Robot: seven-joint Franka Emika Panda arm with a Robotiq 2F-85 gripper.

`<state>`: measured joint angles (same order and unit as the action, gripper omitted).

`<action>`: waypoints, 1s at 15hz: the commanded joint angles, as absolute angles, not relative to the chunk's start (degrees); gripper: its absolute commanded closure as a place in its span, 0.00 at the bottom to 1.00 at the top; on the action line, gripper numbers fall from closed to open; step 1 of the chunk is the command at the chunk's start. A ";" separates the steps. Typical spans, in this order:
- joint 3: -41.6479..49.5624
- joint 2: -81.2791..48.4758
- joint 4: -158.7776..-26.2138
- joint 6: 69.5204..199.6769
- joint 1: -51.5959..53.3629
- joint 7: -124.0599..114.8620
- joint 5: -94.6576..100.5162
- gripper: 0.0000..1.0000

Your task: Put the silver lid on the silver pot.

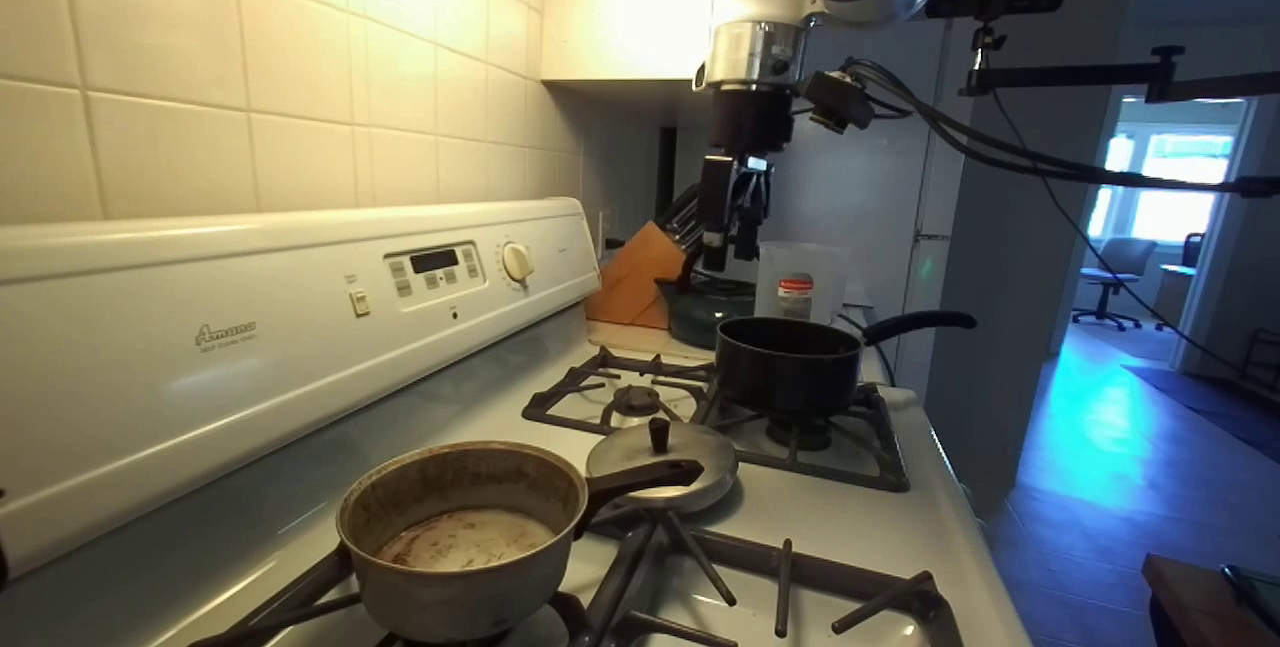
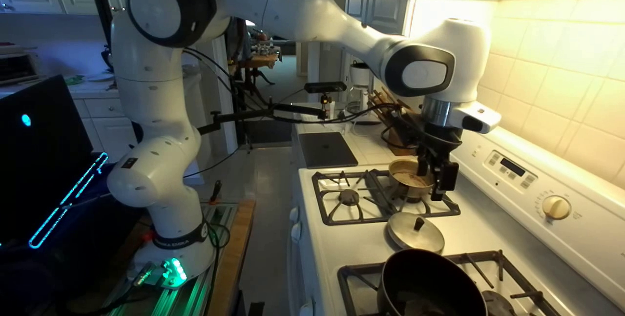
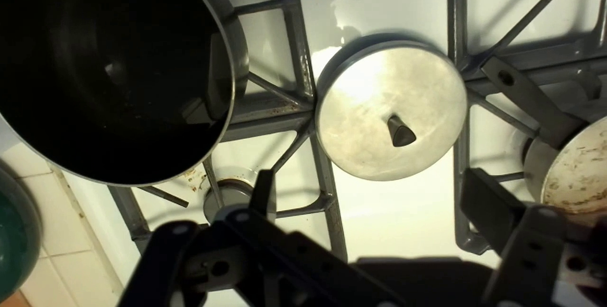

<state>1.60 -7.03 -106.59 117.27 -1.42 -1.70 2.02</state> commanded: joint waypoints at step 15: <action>0.75 -16.47 -102.86 117.89 -1.51 -1.63 -4.99 0.00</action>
